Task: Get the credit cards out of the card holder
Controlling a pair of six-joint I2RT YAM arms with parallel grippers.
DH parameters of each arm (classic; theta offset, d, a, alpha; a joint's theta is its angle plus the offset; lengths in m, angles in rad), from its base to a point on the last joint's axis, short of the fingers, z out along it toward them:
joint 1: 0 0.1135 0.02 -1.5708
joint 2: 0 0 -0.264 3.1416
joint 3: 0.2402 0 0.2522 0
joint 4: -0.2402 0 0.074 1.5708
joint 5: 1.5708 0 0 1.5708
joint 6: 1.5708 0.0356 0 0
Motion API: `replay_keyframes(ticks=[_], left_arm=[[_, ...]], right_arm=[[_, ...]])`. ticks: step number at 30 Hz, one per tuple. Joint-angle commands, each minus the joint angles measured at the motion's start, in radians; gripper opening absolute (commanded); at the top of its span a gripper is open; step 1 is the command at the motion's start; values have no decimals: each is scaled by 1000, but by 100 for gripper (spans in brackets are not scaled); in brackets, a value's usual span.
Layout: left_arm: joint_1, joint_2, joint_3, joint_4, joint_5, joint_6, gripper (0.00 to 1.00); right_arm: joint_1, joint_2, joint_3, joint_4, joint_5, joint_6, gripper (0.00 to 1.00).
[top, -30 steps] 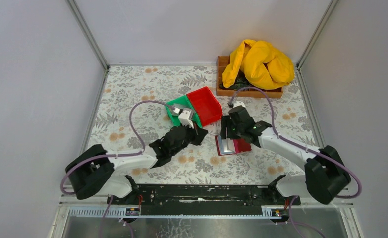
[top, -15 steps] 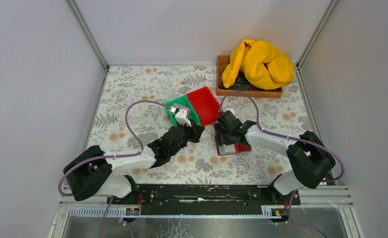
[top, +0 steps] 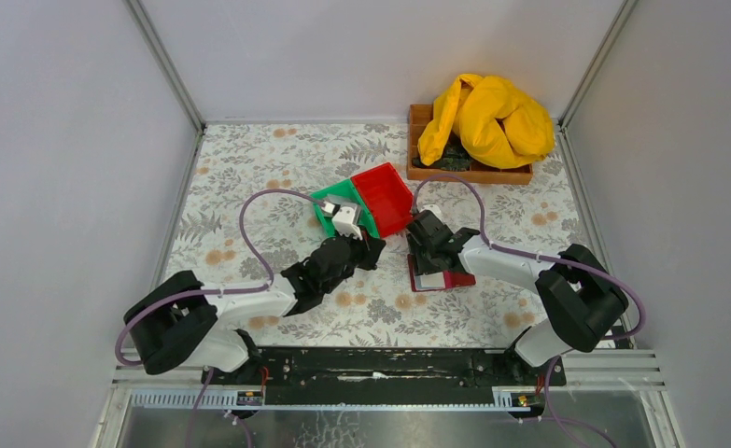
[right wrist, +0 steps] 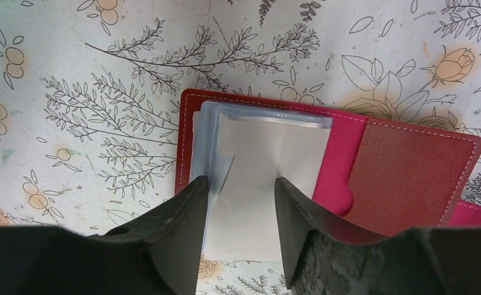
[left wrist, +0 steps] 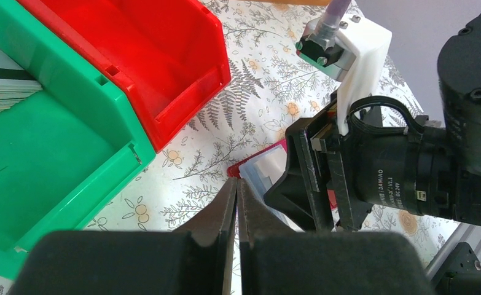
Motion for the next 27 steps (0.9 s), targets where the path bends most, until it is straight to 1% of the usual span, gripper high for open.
replay_keyframes(ticks=[1, 3, 5, 9, 10, 13, 15, 16, 22, 27], left_arm=[[-7, 16, 22, 55, -5, 23, 7], [-6, 20, 24, 54, -5, 23, 7], [-5, 23, 25, 54, -4, 24, 7], [-6, 24, 27, 55, -3, 26, 7], [-6, 25, 26, 53, -3, 25, 7], [-5, 24, 27, 54, 2, 26, 7], [-5, 24, 27, 52, 3, 26, 7], [-6, 24, 28, 52, 3, 26, 7], [-5, 24, 29, 52, 8, 27, 7], [-6, 36, 34, 57, 27, 24, 8]], right_arm=[[9, 10, -10, -22, 33, -8, 50], [9, 14, -13, -23, 35, -7, 48], [9, 14, -18, -21, 34, 1, 42], [9, 4, -27, -14, 36, 26, 22], [8, 1, -28, -14, 35, 31, 18], [9, -11, -32, -13, 28, 44, 12], [9, -27, -38, -7, 24, 53, 6], [9, -39, -42, -4, 23, 57, 1], [6, -146, -58, -20, 58, 75, 0], [-35, -242, -85, -17, 3, 79, 0]])
